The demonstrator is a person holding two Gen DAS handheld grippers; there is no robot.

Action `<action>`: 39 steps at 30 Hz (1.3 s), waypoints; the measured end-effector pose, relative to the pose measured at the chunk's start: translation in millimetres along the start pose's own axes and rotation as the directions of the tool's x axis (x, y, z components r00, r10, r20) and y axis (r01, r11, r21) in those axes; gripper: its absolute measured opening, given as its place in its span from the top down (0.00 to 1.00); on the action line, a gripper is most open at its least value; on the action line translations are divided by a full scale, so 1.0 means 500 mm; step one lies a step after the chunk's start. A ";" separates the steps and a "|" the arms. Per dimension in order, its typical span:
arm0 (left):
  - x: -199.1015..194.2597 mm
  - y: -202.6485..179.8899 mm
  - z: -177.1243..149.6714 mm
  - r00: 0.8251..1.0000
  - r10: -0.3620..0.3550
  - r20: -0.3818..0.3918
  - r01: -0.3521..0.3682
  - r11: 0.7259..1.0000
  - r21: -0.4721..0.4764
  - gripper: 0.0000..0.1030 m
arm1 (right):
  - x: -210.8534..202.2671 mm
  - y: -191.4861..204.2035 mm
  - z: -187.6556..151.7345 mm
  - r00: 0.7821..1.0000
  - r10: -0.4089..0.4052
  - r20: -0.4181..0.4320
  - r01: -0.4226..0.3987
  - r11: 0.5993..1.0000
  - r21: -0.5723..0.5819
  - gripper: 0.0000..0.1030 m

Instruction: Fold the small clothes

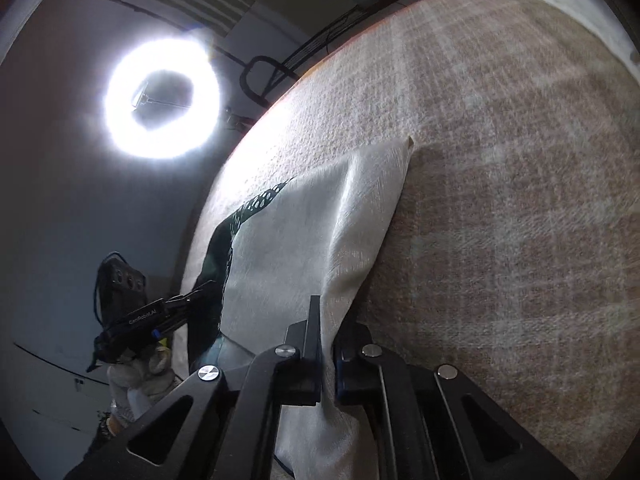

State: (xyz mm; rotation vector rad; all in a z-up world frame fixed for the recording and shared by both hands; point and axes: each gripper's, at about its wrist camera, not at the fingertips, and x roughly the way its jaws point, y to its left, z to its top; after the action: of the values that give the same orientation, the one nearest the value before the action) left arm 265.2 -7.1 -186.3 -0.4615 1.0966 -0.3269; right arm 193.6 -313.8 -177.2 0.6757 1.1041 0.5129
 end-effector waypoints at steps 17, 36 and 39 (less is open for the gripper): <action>-0.091 -0.128 -0.003 0.994 -0.028 0.106 0.017 0.995 0.103 0.98 | -0.093 0.132 0.014 0.989 -0.114 0.090 0.131 0.966 -0.222 1.00; 0.035 -0.482 0.058 0.988 -0.136 0.070 0.107 0.941 0.320 0.98 | -0.367 0.041 0.118 0.923 -0.253 0.289 0.327 0.913 -0.243 1.00; 0.076 -0.552 0.067 0.984 -0.165 0.066 0.133 0.930 0.342 0.98 | -0.419 0.005 0.143 0.899 -0.290 0.328 0.374 0.898 -0.231 1.00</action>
State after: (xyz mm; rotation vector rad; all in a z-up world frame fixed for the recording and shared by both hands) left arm 304.1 -255.8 -62.3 -0.2518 0.8934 -0.6106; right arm 182.1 -471.5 -21.9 0.2789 0.8248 0.2581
